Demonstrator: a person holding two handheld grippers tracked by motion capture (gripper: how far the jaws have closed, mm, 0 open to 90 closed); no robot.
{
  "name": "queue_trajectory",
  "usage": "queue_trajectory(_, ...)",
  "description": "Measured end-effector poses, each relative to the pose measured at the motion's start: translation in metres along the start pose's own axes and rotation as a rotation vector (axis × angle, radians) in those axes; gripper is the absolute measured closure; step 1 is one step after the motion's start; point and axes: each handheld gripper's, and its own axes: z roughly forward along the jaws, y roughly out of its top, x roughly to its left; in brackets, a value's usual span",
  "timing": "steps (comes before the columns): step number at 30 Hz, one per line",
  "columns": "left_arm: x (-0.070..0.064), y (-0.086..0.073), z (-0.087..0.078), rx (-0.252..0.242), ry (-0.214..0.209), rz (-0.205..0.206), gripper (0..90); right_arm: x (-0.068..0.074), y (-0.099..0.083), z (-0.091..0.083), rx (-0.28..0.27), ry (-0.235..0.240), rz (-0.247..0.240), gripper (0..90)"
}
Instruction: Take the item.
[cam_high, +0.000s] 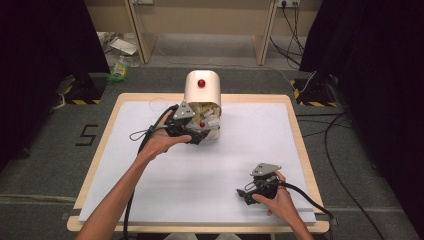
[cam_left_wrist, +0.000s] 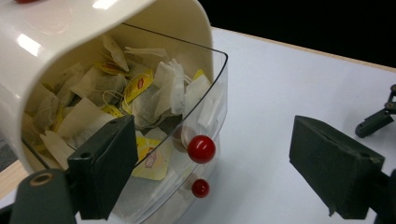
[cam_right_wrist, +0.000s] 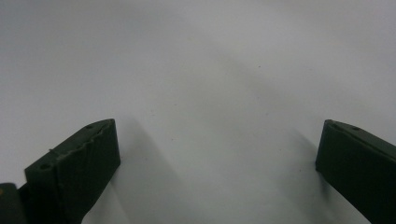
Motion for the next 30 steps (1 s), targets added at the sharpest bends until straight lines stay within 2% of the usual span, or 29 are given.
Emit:
queue_trajectory(3,-0.006,-0.003,-0.006,0.009,-0.016,0.005,15.3,0.000,0.000,0.000,0.001,0.000,0.000,0.4)
queue_trajectory(8,-0.013,-0.007,-0.010,0.003,-0.020,0.001,16.1,0.000,0.000,0.000,0.001,0.000,0.000,0.4)
queue_trajectory(23,-0.024,-0.014,-0.022,-0.023,-0.034,-0.005,17.0,0.000,0.000,0.000,0.001,0.000,0.000,0.4)
queue_trajectory(30,-0.029,-0.016,-0.025,-0.013,-0.037,-0.002,17.2,0.000,0.000,0.000,0.001,0.000,0.000,0.4)
